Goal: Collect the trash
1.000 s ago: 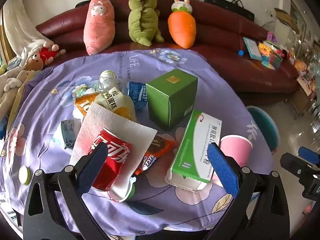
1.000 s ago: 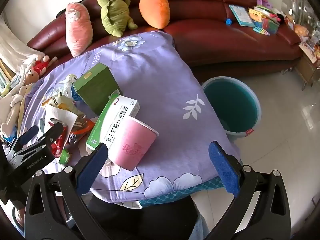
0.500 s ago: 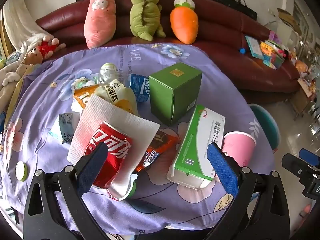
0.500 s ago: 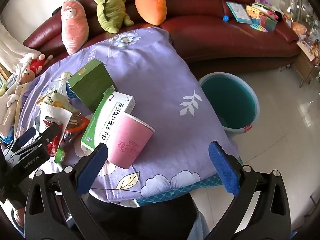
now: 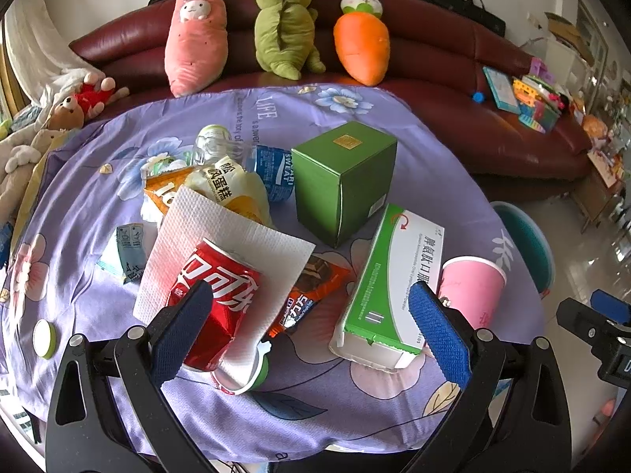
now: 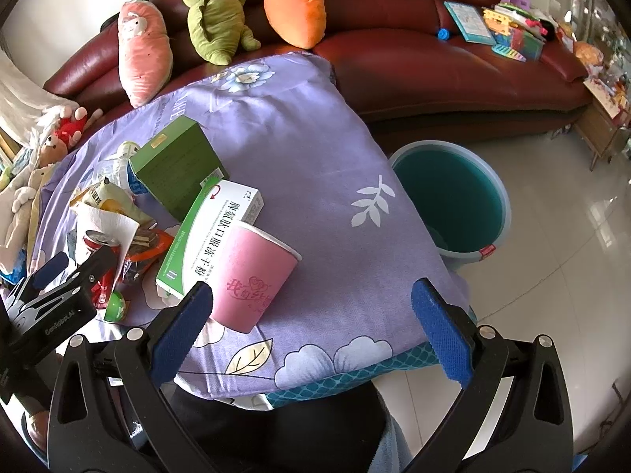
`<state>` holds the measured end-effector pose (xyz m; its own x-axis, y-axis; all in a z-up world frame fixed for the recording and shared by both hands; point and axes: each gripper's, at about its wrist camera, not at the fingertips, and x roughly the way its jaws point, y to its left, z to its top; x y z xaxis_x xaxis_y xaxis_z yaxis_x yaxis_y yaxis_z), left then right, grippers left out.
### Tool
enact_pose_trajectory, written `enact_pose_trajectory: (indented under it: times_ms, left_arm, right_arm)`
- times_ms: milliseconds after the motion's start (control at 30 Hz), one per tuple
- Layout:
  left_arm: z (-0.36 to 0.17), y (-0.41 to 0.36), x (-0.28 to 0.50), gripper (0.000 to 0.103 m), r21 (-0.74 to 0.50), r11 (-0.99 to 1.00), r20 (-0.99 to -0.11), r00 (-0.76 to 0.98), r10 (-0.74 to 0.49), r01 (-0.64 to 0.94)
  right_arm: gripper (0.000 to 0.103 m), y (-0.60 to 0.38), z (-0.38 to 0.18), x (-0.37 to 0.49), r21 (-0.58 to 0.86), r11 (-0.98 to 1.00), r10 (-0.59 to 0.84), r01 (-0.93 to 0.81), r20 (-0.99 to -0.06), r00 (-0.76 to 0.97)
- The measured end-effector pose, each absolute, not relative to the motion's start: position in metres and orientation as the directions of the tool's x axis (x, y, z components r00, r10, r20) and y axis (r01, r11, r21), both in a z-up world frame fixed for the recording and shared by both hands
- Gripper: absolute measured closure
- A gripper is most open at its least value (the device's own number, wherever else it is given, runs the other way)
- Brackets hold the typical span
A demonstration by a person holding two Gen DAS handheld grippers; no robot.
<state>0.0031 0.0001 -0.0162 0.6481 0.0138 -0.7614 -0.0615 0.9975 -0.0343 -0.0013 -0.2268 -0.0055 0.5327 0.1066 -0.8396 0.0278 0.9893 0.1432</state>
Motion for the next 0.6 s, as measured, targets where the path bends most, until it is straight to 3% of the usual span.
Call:
enact_pose_trajectory:
  times_ms: [600]
  left_arm:
    - [-0.0161, 0.0033, 0.0064, 0.003, -0.025, 0.998, -0.765, 0.644, 0.022, -0.063]
  right_arm:
    - [0.006, -0.2244, -0.0082, 0.0084, 0.134, 0.991, 0.105, 0.021, -0.855, 0.508]
